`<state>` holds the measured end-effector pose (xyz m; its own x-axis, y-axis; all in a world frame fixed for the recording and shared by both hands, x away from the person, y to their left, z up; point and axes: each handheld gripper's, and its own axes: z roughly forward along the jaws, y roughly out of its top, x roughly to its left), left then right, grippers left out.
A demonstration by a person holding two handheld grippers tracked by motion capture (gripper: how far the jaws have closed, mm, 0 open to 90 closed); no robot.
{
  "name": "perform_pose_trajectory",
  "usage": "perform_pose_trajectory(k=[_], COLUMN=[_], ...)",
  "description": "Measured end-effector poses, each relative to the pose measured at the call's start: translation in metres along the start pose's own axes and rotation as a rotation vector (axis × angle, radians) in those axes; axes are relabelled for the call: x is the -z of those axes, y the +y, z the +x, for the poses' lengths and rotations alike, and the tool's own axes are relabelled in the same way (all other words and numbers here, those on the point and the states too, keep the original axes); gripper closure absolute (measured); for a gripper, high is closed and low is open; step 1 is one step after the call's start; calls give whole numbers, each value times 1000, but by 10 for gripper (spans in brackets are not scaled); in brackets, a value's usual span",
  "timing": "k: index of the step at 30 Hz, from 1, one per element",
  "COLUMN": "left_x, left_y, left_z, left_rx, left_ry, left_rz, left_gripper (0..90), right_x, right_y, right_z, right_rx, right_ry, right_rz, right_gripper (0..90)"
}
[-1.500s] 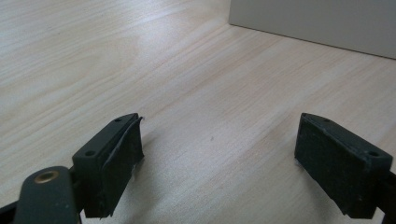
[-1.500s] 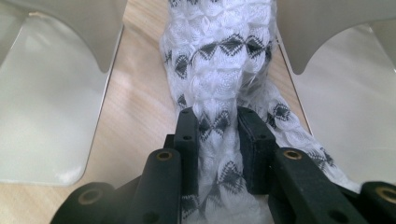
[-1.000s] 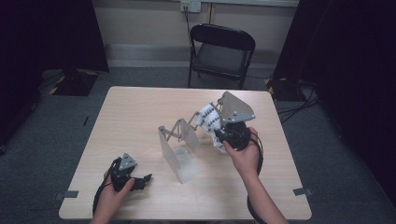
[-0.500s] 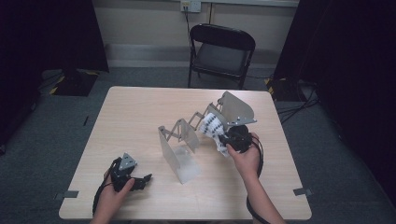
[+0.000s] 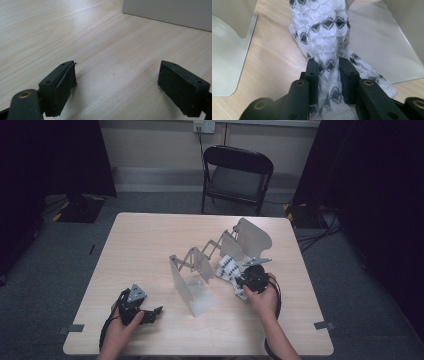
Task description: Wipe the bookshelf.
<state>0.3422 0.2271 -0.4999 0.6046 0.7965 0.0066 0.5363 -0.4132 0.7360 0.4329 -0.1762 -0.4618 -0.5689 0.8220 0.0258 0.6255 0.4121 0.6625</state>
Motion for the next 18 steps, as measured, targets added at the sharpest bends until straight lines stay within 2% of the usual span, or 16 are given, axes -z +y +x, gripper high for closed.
perform_pose_trajectory(k=[7,14,18], left_x=[0,0,0], left_y=[0,0,0], left_z=[0,0,0], left_rx=[1,2,2], left_ry=[-4,-3,-2], left_rz=[-2,-3,-3], left_gripper=[146,144,144], right_x=[11,44,62], right_y=[1,23,39], right_z=[2,11,10], right_rx=[26,52,21], right_ry=[12,39,51], right_rz=[0,-120,-214], right_gripper=[722,721,721])
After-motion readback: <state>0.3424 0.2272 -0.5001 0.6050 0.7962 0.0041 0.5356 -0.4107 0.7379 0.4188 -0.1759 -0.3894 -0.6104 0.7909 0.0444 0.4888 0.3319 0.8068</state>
